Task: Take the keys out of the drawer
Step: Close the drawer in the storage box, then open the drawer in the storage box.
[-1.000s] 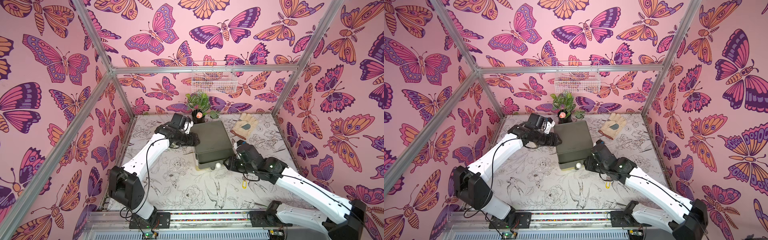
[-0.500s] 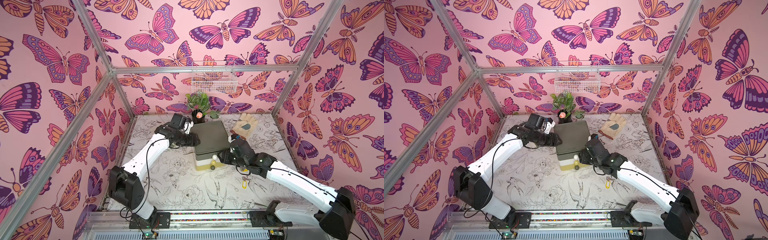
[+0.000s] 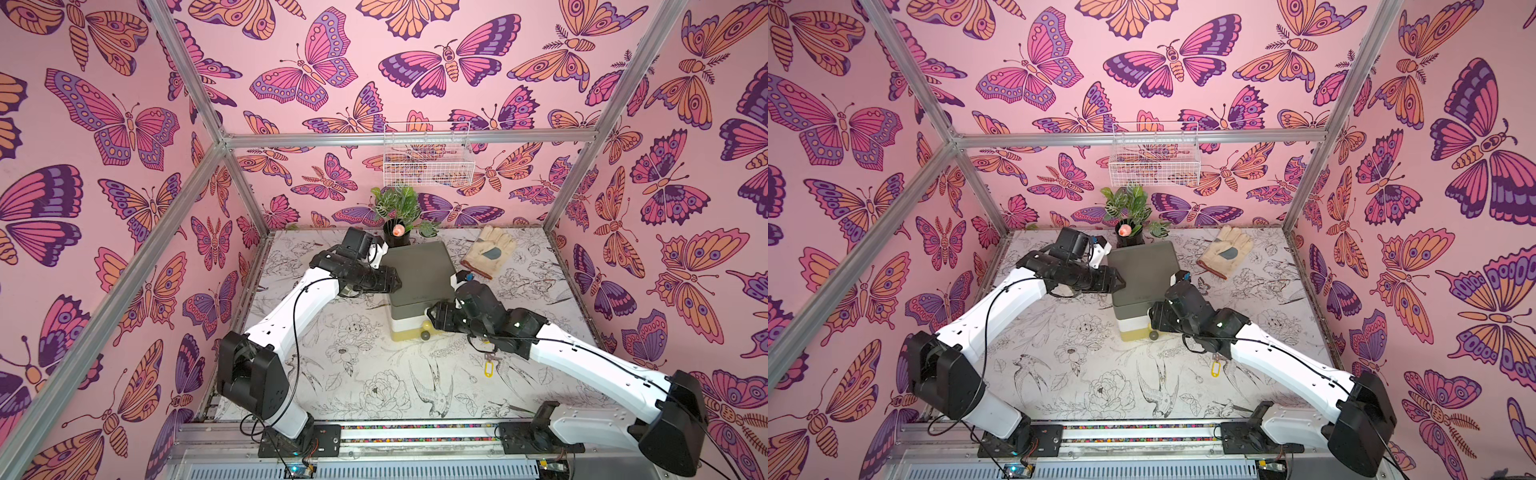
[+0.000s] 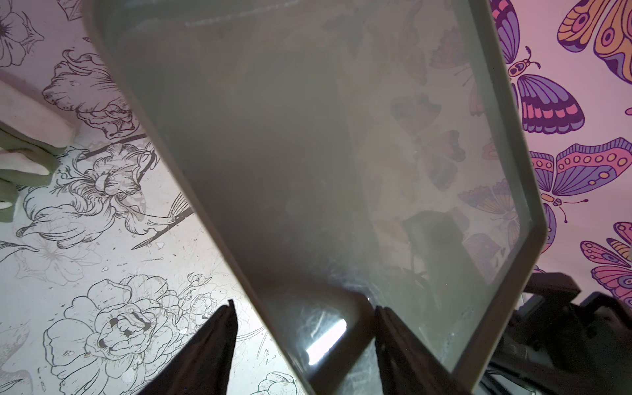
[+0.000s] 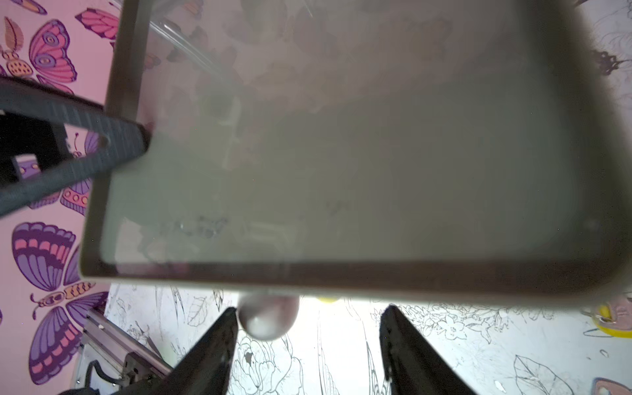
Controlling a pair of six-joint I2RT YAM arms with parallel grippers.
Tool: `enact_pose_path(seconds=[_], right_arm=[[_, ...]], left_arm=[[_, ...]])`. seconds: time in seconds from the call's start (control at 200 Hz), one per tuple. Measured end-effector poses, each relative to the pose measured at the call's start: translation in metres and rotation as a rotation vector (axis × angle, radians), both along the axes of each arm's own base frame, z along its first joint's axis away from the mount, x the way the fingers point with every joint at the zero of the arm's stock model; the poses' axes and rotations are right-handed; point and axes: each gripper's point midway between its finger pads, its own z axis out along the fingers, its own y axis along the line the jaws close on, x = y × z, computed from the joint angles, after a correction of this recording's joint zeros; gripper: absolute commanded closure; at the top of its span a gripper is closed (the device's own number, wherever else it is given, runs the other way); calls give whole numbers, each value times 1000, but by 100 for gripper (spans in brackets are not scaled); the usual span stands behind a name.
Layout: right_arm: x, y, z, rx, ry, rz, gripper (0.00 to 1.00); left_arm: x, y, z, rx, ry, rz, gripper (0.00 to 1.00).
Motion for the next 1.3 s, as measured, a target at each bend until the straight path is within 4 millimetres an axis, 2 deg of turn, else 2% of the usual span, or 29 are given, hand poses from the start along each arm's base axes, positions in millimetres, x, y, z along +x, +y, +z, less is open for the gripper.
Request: enact_pose_path(seconds=[0.14, 0.376, 0.701, 0.766, 0.901, 1.011, 1.297], right_arm=[[-19, -5, -21, -33, 28, 30, 24], [-14, -8, -38, -95, 14, 32, 27], [9, 20, -41, -112, -58, 71, 35], [10, 24, -47, -137, -75, 86, 35], [3, 38, -41, -146, -177, 138, 34], [-4, 36, -43, -168, -223, 161, 35], [1, 23, -50, -214, -277, 135, 35]], left_arm=[[-1, -1, 0, -4, 3, -3, 31], [-2, -2, 0, -9, 6, -8, 31], [-2, -2, 0, -11, 9, -10, 31], [-2, -2, -1, -11, 10, -11, 31], [-3, -2, -1, -14, 12, -13, 31], [-4, -3, -1, -16, 15, -15, 31], [-5, -4, -2, -28, 23, -22, 31]])
